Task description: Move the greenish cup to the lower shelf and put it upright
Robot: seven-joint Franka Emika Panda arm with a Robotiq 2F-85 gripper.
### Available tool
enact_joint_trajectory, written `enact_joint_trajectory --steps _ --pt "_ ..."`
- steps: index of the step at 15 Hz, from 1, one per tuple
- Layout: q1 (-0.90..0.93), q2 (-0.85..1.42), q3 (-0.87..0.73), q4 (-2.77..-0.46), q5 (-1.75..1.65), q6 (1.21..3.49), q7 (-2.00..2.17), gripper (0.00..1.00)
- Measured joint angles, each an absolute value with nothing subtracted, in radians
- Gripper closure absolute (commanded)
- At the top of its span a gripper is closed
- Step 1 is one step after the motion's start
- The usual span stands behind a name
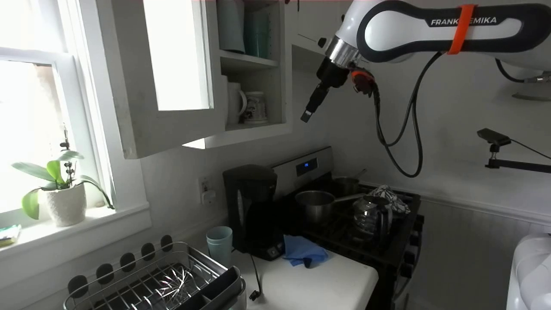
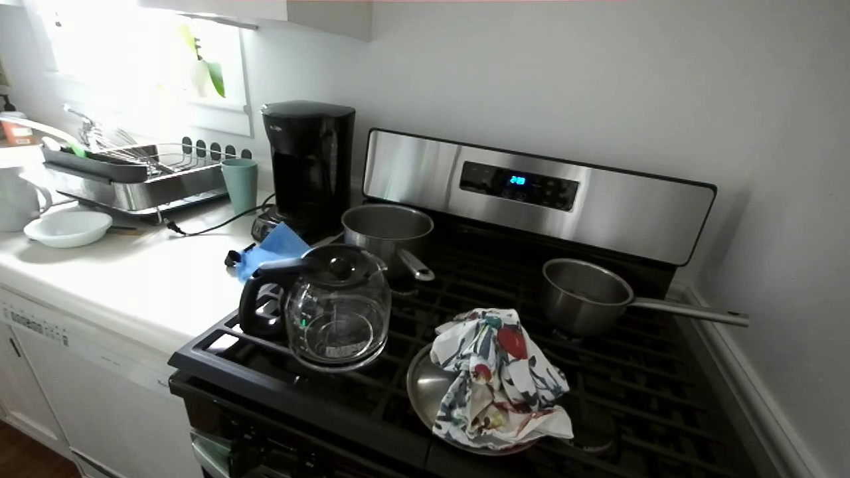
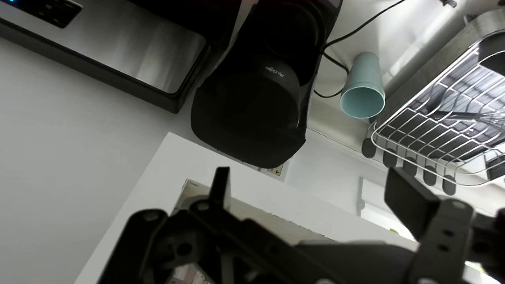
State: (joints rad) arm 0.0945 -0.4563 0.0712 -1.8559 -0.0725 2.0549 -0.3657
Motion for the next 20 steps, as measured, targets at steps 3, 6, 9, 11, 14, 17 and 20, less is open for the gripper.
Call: enact_joint_trajectory --steps 3,6,9,11,14,17,20 --pt "0.095 -0.456 0.071 -1.856 -0.073 2.055 -0.366 0.00" --pt "0.095 -0.455 0.071 -1.856 -0.073 2.055 -0.366 0.00" --pt "0.103 -0.447 0.075 -1.846 -0.073 2.088 -0.366 0.00" --pt "0.111 -0.433 0.083 -1.819 -0.073 2.137 -0.365 0.00" --pt "0.122 -0.396 0.096 -1.747 -0.073 2.177 -0.355 0.00" --pt "0.122 -0.343 0.122 -1.655 -0.073 2.175 -0.302 0.00" --pt "0.122 -0.277 0.156 -1.551 -0.080 2.145 -0.231 0.00"
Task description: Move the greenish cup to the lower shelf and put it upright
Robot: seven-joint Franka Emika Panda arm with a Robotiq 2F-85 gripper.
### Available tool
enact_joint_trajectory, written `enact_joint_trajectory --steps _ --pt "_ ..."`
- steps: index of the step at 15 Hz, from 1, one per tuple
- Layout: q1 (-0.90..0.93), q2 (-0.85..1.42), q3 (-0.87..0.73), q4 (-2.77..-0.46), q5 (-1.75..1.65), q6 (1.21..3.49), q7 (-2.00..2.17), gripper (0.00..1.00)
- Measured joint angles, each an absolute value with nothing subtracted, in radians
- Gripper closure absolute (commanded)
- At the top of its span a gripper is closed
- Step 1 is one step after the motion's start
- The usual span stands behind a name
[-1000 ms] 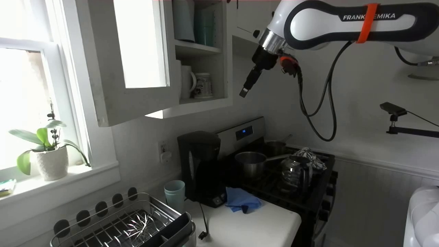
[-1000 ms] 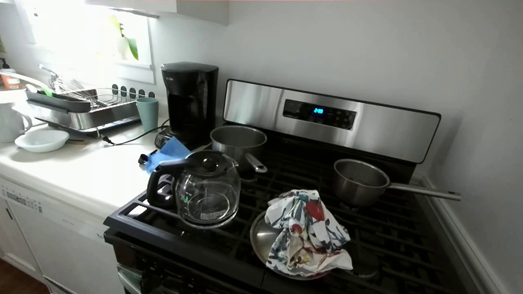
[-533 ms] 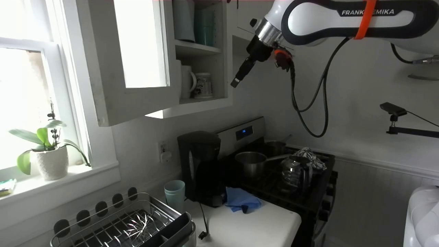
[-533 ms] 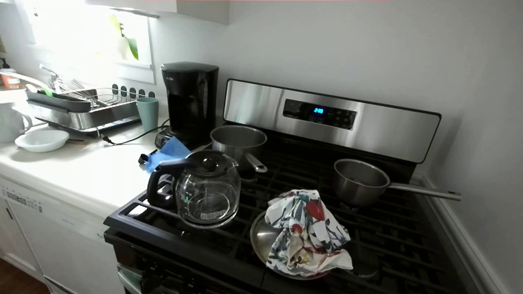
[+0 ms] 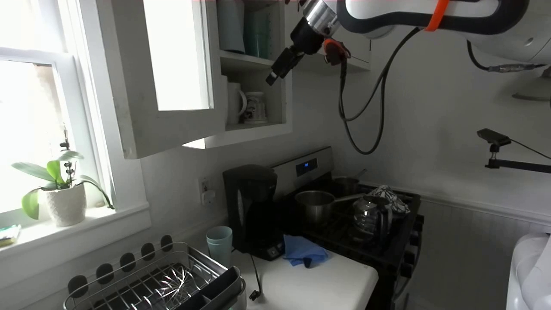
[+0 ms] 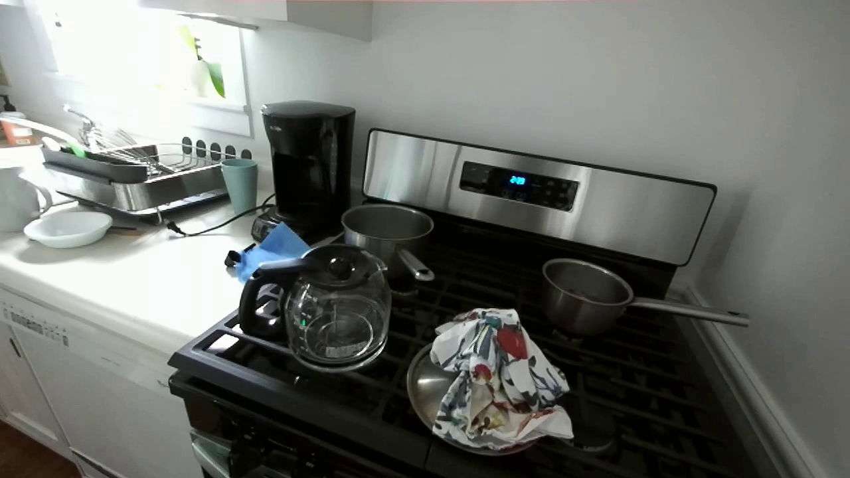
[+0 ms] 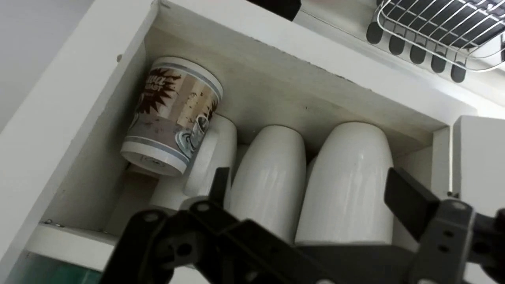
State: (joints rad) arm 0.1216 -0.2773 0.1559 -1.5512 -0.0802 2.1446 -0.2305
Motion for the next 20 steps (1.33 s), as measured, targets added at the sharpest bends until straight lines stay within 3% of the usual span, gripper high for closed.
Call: enact_joint_trajectory --steps 10,20 --pt "0.135 -0.099 0.267 -1.194 -0.308 1.911 -0.100 0.00" --pt "0.146 0.004 0.291 -1.054 -0.376 2.067 -0.143 0.00"
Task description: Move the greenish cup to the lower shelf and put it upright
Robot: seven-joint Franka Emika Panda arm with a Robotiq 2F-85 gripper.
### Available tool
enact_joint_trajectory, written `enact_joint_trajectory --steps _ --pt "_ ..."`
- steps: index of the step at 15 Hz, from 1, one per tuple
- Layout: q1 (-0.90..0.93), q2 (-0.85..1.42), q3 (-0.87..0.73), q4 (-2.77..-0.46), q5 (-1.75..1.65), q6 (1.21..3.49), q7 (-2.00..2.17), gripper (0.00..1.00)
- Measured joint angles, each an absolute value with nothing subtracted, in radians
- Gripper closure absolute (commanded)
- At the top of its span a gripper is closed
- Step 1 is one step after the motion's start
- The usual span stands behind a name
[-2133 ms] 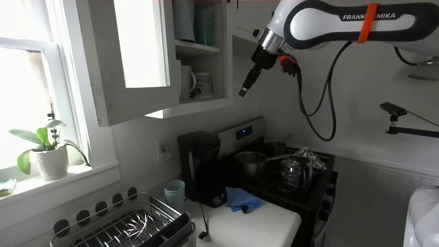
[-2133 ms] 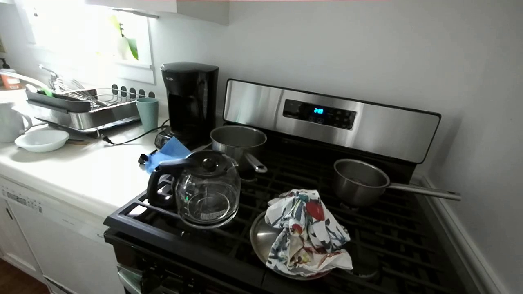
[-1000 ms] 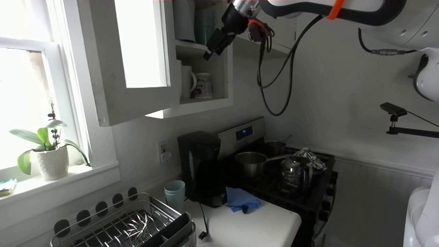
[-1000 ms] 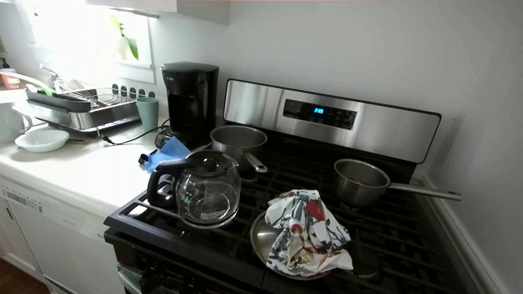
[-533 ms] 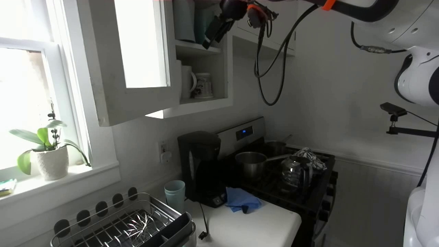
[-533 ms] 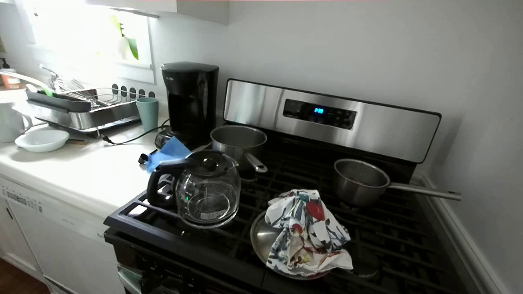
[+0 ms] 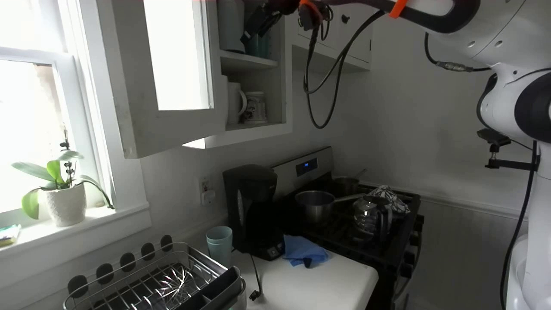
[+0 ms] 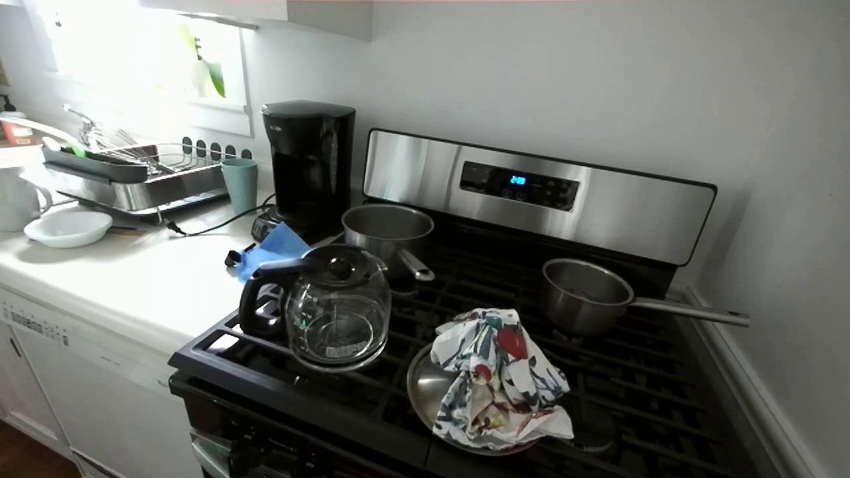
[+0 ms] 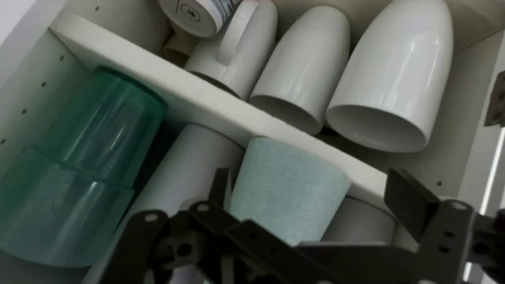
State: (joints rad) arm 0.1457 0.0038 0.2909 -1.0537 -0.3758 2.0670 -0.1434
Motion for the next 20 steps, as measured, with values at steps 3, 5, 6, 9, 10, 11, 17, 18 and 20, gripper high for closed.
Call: enact_joint_trajectory --steps 3,5,6,9,10,11,17,18,20 --pt "0.145 0.034 0.289 -1.033 -0.388 2.158 -0.136 0.00" --pt "0.145 0.055 0.287 -1.019 -0.400 2.192 -0.099 0.00" --pt "0.145 0.065 0.287 -1.013 -0.406 2.208 -0.075 0.00" --pt "0.145 0.095 0.287 -0.999 -0.411 2.252 -0.012 0.00" --pt "0.146 0.104 0.288 -0.996 -0.411 2.271 0.006 0.00" --pt "0.146 0.113 0.288 -0.991 -0.411 2.292 0.023 0.00" --pt "0.148 0.147 0.290 -0.987 -0.411 2.419 0.103 0.00" --pt "0.148 0.153 0.290 -0.987 -0.411 2.440 0.114 0.00" --pt "0.148 0.161 0.288 -0.987 -0.411 2.482 0.133 0.00"
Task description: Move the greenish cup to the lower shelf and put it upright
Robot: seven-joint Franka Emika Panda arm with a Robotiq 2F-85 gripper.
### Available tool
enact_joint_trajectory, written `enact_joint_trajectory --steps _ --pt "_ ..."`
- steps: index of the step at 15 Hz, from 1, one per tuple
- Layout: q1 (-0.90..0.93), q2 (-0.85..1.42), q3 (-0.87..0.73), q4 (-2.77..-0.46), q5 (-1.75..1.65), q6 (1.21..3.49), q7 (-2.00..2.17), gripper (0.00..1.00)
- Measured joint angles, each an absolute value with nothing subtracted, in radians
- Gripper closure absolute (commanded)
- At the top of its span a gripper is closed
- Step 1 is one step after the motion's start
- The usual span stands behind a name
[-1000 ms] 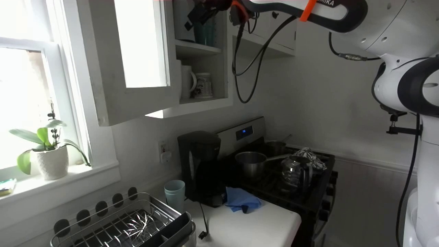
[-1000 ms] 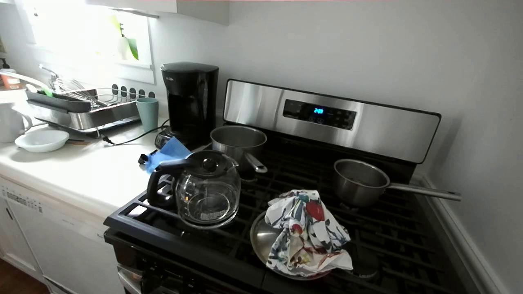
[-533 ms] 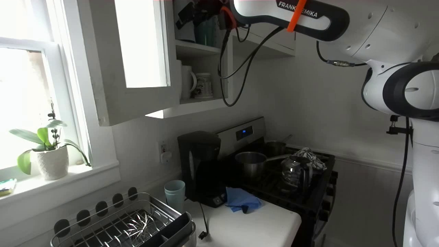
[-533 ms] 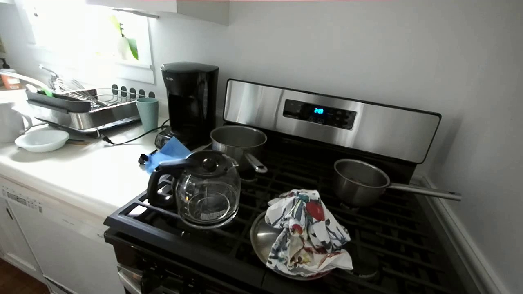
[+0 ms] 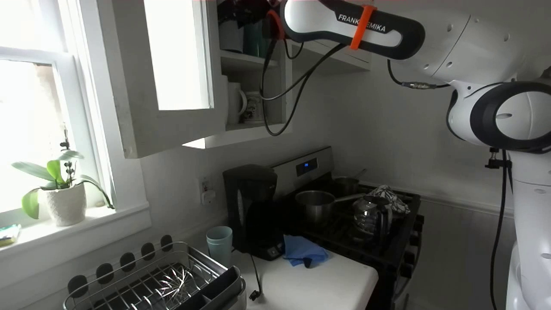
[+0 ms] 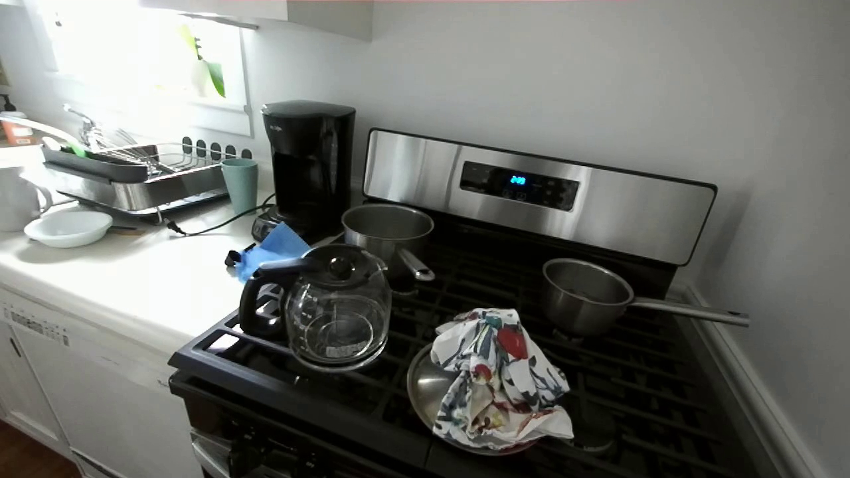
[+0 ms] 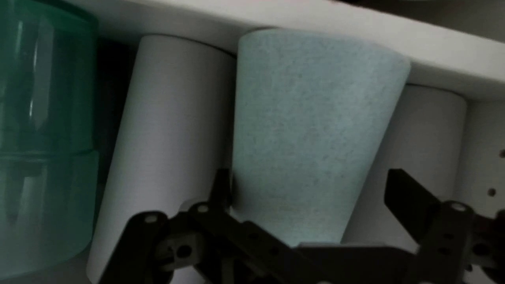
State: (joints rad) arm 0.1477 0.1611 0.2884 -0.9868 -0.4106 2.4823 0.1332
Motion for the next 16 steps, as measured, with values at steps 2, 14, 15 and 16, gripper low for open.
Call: enact_joint_trajectory --steps 2,14,15,16 --pt "0.148 0.167 0.287 -0.987 -0.411 2.512 0.147 0.10" --pt "0.147 0.170 0.280 -0.987 -0.411 2.540 0.189 0.47" --pt "0.147 0.165 0.280 -0.987 -0.411 2.538 0.185 0.47" --pt "0.147 0.157 0.280 -0.987 -0.411 2.535 0.179 0.47"
